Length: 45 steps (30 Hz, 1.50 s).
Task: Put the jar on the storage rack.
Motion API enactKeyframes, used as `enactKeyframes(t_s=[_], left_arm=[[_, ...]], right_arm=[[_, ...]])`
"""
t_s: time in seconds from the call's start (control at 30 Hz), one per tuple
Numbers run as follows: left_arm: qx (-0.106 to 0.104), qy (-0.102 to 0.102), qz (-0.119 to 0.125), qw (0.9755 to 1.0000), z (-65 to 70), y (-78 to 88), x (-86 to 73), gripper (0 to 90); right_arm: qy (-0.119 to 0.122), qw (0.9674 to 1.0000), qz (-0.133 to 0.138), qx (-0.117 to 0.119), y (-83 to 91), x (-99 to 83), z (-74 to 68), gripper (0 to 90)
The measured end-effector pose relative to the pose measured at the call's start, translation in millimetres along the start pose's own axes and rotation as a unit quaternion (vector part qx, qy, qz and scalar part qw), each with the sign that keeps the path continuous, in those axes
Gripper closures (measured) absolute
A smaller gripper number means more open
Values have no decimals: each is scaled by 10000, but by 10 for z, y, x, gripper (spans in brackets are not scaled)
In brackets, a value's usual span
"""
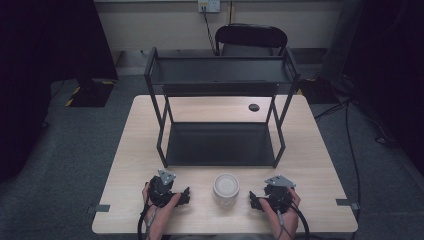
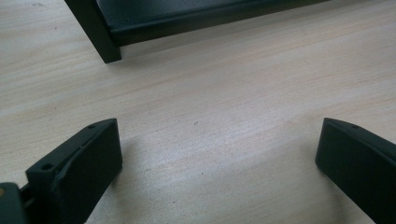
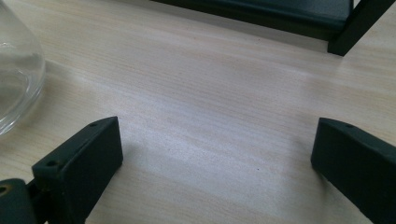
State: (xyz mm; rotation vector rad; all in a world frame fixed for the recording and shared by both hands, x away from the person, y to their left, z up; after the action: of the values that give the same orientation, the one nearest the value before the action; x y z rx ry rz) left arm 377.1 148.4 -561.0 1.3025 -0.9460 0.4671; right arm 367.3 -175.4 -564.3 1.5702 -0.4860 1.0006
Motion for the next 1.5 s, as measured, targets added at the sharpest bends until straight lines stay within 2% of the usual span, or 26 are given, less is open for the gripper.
enactKeyframes(t_s=[0.73, 0.77, 0.87, 1.17, 1.5], left_arm=[[-1, 2, -2, 10000, 0, 0, 0, 0], [-2, 2, -1, 10000, 0, 0, 0, 0], [-2, 2, -2, 10000, 0, 0, 1, 0], [-3, 0, -2, 10000, 0, 0, 0, 0], [-1, 4, -1, 10000, 0, 0, 0, 0]], right_arm=[[6, 10000, 17, 24, 7, 2, 5, 33], [-80, 9998, 94, 179, 33, 6, 5, 52], [-38, 9999, 116, 120, 66, 11, 15, 46], [-114, 9994, 312, 95, 174, 72, 23, 33], [-28, 9986, 470, 238, 275, 183, -70, 33]])
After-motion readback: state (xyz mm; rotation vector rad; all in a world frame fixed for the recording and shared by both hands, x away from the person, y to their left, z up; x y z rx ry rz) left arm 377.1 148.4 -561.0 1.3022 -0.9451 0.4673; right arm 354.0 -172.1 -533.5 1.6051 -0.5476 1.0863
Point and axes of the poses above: each handheld gripper's, and its own axes: y roughly backward along the jaws, x roughly out of its top, z roughly to its right, the point moved 6 cm from there along -y, roughly forward along the jaws, and after that the axes turned 5 degrees about z, right-handed, at the moved point
